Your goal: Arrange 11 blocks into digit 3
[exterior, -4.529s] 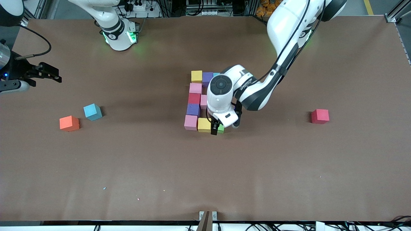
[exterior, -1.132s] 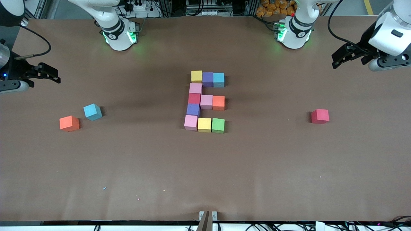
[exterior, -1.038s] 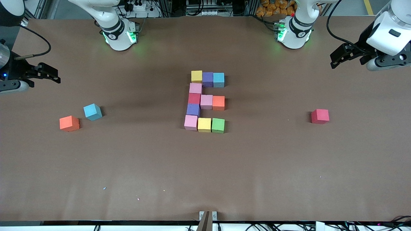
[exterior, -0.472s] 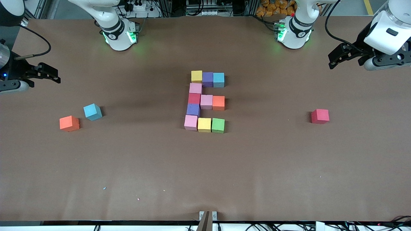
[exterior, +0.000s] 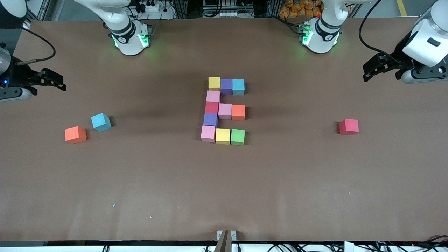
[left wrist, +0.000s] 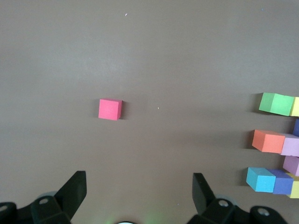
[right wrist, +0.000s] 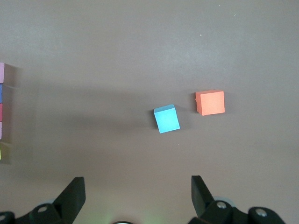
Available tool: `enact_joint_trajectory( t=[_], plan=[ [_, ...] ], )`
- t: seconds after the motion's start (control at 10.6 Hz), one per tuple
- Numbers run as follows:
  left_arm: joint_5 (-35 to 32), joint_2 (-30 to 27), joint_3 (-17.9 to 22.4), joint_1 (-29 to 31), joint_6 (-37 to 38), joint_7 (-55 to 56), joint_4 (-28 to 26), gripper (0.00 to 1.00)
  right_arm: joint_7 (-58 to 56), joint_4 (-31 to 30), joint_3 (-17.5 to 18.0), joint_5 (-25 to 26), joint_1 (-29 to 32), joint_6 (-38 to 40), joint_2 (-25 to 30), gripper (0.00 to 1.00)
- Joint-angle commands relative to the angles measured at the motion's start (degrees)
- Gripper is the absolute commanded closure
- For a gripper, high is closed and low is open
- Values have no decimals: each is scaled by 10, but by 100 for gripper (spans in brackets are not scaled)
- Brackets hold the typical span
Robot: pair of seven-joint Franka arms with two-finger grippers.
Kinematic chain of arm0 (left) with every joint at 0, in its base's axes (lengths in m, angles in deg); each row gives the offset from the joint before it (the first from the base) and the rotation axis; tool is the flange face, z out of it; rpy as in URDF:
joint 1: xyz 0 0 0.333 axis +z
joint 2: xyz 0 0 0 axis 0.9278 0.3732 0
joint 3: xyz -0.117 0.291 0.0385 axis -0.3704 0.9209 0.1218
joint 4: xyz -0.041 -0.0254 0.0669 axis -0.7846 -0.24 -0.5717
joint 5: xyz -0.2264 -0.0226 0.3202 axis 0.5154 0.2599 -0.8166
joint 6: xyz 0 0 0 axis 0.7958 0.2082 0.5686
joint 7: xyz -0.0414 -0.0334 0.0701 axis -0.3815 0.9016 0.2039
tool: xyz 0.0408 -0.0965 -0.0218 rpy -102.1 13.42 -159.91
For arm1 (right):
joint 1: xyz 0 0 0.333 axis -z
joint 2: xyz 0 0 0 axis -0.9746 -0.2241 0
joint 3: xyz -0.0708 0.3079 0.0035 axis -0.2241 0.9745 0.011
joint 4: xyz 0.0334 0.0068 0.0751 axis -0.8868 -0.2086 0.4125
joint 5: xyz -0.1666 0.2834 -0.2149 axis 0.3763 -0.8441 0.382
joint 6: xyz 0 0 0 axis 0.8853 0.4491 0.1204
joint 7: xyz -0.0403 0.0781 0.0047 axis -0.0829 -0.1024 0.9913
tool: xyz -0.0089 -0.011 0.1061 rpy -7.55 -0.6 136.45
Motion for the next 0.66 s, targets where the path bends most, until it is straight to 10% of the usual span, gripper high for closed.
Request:
enact_joint_trajectory(
  t=[0.0,0.57],
  plan=[
    [-15,3,7,-8,-25,-14,-7,0,-5,2,-1,6,-3,4,3,0],
    [-16,8,6,-4,-40,-15,-20,0,-5,1,-1,6,-3,4,3,0]
  ],
)
